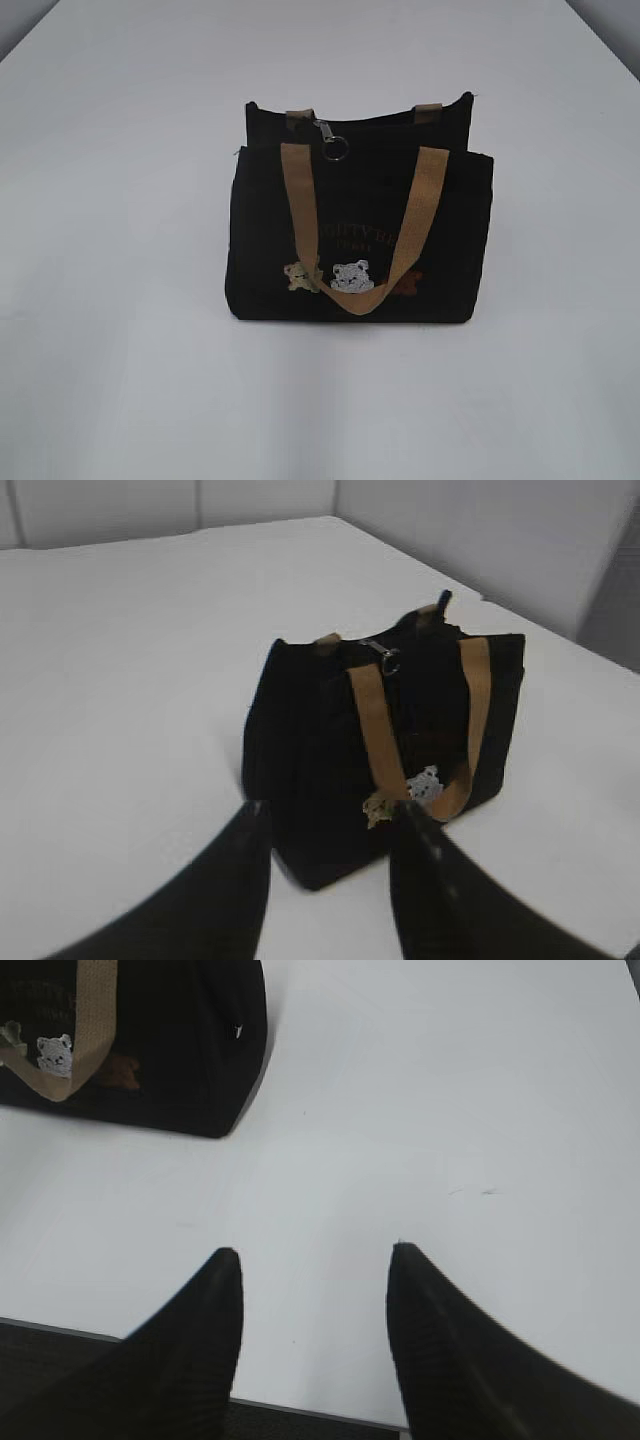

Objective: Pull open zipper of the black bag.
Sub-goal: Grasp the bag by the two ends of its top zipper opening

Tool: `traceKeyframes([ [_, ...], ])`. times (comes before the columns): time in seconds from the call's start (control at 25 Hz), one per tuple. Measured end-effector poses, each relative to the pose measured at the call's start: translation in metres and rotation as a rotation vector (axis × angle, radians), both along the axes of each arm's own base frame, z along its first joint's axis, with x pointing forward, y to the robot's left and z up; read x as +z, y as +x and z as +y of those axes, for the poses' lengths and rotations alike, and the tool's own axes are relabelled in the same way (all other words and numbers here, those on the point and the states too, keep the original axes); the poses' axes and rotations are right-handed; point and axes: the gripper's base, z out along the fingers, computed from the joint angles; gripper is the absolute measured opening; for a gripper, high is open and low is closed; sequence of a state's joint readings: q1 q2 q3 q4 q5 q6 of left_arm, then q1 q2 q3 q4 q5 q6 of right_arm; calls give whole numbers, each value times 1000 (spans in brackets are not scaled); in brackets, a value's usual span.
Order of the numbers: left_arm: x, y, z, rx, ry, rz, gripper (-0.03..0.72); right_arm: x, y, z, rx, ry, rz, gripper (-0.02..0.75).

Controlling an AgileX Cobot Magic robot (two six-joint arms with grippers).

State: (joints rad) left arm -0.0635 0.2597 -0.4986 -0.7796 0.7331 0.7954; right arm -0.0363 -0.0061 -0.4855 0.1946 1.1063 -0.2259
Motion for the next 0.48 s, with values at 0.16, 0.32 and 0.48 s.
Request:
traceKeyframes([
  [0.16,-15,69,-14,-146,80,12,337,0,0,0,0,0,0,372],
  [0.32,-59,139,-24,-231,154,89,349,0,0,0,0,0,0,372],
  [0.48,-95,185,-45,-345,218,150,353,0,0,0,0,0,0,372],
])
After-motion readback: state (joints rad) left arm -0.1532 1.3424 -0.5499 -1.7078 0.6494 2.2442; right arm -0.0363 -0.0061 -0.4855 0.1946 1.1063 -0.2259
